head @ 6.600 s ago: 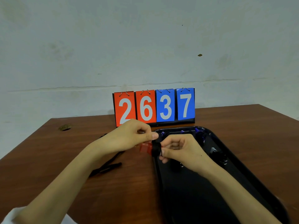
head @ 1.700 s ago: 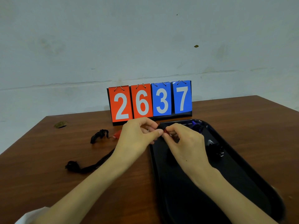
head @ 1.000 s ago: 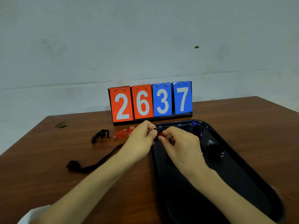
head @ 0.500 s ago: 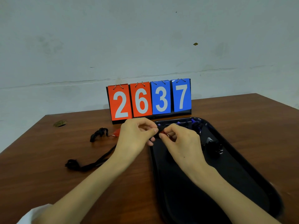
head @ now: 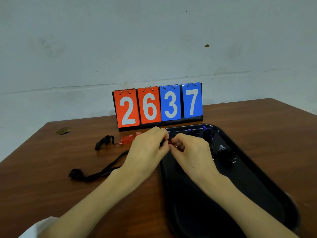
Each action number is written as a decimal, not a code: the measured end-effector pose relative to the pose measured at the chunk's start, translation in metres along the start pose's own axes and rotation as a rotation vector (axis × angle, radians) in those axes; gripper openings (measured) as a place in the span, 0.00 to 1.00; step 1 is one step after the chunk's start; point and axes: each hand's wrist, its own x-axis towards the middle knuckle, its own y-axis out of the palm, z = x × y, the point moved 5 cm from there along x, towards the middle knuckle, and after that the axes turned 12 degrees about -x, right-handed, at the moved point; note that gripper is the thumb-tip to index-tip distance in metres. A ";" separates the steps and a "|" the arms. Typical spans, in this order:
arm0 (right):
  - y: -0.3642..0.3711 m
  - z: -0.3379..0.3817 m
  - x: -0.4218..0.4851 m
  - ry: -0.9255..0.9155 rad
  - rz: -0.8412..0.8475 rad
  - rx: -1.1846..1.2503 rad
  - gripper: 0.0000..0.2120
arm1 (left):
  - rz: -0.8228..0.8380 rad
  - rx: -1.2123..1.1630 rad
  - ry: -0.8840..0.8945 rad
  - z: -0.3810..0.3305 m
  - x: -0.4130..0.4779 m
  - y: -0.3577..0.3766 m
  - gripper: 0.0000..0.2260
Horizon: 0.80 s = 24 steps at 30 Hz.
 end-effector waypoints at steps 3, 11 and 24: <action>0.002 0.002 0.000 0.002 0.063 0.026 0.05 | -0.061 -0.109 -0.118 0.007 -0.002 -0.001 0.13; 0.000 -0.005 0.004 0.070 0.107 0.091 0.05 | -0.024 -0.965 -0.658 0.043 -0.001 0.010 0.14; 0.005 -0.001 0.000 0.030 0.141 0.066 0.04 | 0.150 -0.228 -0.128 0.024 0.010 -0.001 0.06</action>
